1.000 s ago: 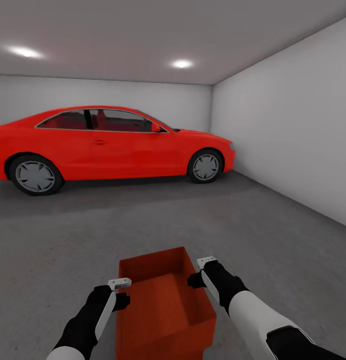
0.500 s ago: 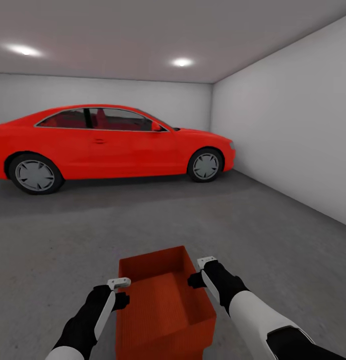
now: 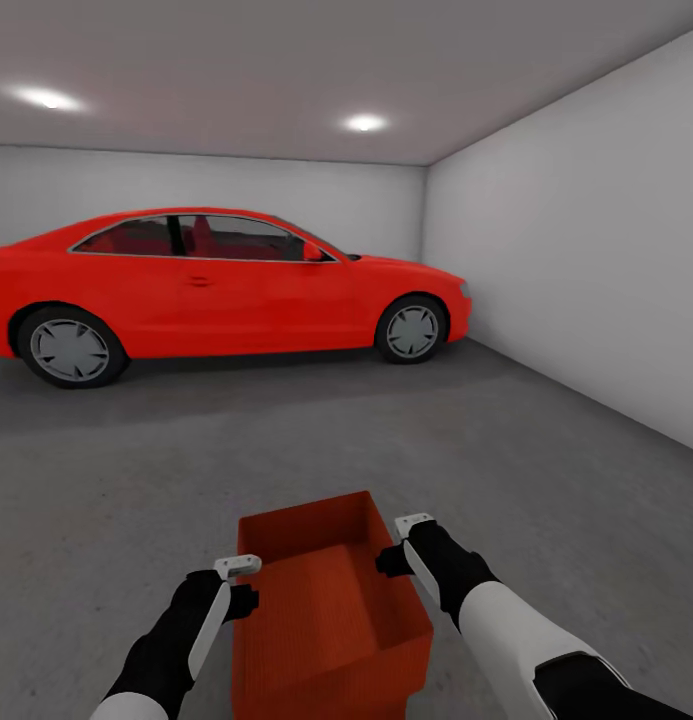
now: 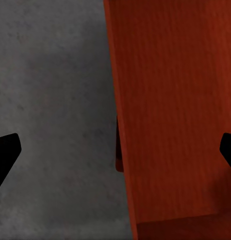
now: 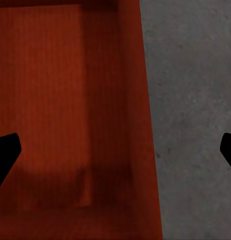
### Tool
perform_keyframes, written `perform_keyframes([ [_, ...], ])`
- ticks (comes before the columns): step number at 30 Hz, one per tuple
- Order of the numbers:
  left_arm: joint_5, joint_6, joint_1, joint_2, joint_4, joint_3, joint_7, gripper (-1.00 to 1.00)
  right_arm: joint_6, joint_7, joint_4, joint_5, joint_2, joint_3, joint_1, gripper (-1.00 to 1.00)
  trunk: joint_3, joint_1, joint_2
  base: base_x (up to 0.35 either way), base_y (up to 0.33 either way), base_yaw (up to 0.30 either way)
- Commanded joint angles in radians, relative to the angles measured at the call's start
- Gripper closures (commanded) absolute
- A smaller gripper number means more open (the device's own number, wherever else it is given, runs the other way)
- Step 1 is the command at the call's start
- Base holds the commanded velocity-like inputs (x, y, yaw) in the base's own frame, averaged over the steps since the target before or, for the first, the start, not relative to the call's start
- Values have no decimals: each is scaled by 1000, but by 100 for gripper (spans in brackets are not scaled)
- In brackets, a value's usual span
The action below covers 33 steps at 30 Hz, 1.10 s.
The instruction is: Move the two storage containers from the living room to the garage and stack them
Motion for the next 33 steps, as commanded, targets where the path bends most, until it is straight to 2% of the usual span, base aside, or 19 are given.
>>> perform_keyframes([
  [1, 11, 3, 0, 0, -1, 3, 7, -100, 6, -4, -1, -2, -1, 6, 0, -100, -1, 0, 0, 0, 0, 0],
  [13, 10, 3, 0, 1, -4, 4, 7, -100, 3, -4, -4, -2, -3, 6, 0, -100, -1, 0, 0, 0, 0, 0],
  [18, 10, 3, 0, 3, -4, 7, 7, -100, 5, -4, -9, -2, -33, 3, 0, -100, -1, 0, 0, 0, 0, 0],
  [25, 12, 3, 0, 38, -8, 8, 7, -100, 6, -4, -13, -2, -54, 2, 0, -100, -1, 0, 0, 0, 0, 0],
  [31, 9, 3, 0, 46, -10, 16, 7, -100, 7, -4, -15, -2, -102, 0, 0, -100, -1, 0, 0, 0, 0, 0],
  [33, 11, 3, 0, 57, -10, 25, 6, -100, 7, -4, -16, -2, -115, -6, 0, -100, -1, 0, 0, 0, 0, 0],
])
